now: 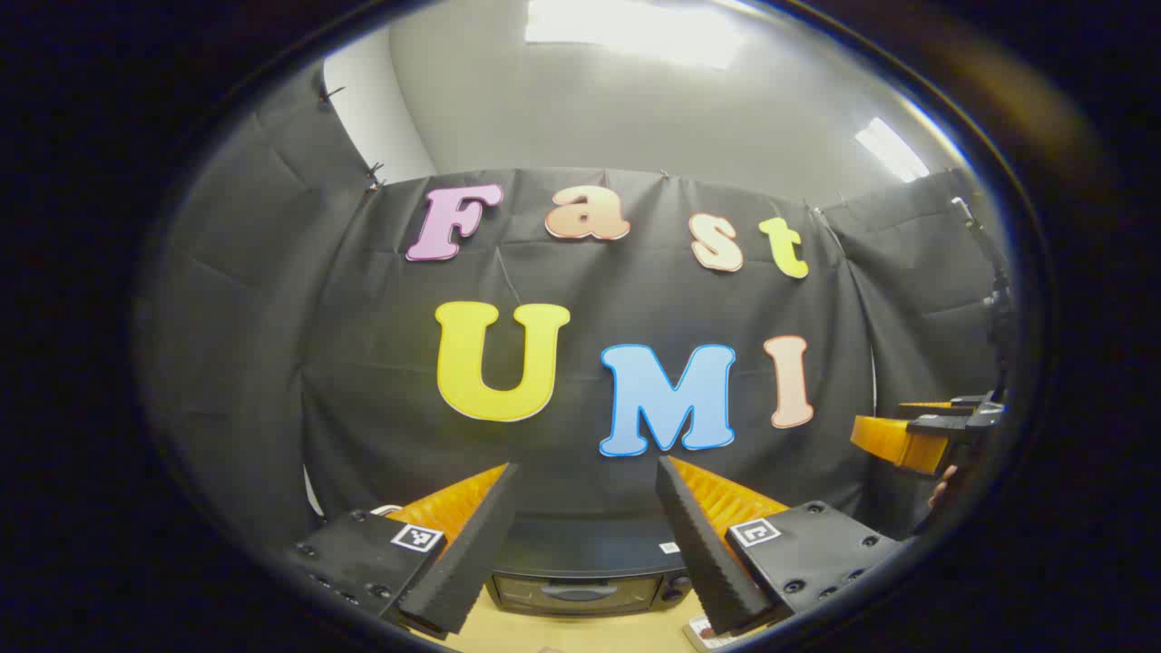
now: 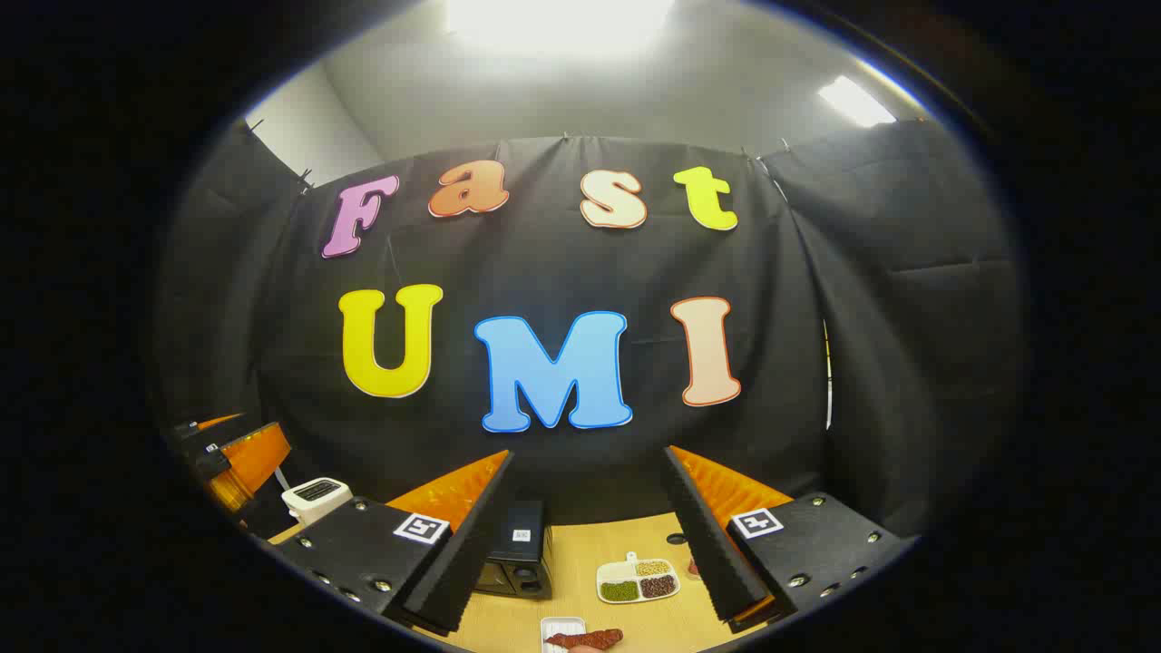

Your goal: Open the electric oven with the left hand, put the food in, and close the electric oven.

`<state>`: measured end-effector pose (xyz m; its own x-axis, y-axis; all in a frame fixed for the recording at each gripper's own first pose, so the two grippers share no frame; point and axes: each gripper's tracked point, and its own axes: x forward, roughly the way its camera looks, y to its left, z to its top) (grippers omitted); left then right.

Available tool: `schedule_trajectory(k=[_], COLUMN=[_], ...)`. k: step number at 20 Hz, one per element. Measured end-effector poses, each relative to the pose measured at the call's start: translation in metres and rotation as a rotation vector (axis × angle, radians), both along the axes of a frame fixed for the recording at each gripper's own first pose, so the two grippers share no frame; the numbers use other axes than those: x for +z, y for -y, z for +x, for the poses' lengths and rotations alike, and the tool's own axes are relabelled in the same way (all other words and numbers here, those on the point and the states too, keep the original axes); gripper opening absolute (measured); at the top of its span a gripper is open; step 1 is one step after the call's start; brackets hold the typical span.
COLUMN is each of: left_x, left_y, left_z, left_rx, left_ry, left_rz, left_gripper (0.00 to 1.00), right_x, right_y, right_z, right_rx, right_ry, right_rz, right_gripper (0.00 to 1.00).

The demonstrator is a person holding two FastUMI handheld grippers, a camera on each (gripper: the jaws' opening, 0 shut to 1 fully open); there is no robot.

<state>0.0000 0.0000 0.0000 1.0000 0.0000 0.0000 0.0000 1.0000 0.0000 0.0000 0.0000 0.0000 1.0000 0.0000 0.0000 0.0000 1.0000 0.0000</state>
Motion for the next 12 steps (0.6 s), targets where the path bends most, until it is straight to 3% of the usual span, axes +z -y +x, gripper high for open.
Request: schedule_trajectory(k=[7,9,12], left_x=[0.013,0.010,0.004], left_y=[0.010,0.011,0.011], left_z=[0.000,-0.001,-0.001], left_rx=[0.002,0.005,0.013], left_ry=[0.021,0.015,0.004], left_rz=[0.017,0.012,0.006], left_gripper=[1.00,0.95,0.99], right_x=[0.004,0.002,-0.002], right_y=[-0.005,-0.004,-0.002], right_z=[0.003,0.004,0.005], right_rx=[0.034,0.040,0.041], right_ry=[0.006,-0.001,-0.015], right_rz=[0.001,0.004,0.008], right_gripper=[0.98,0.98,0.98])
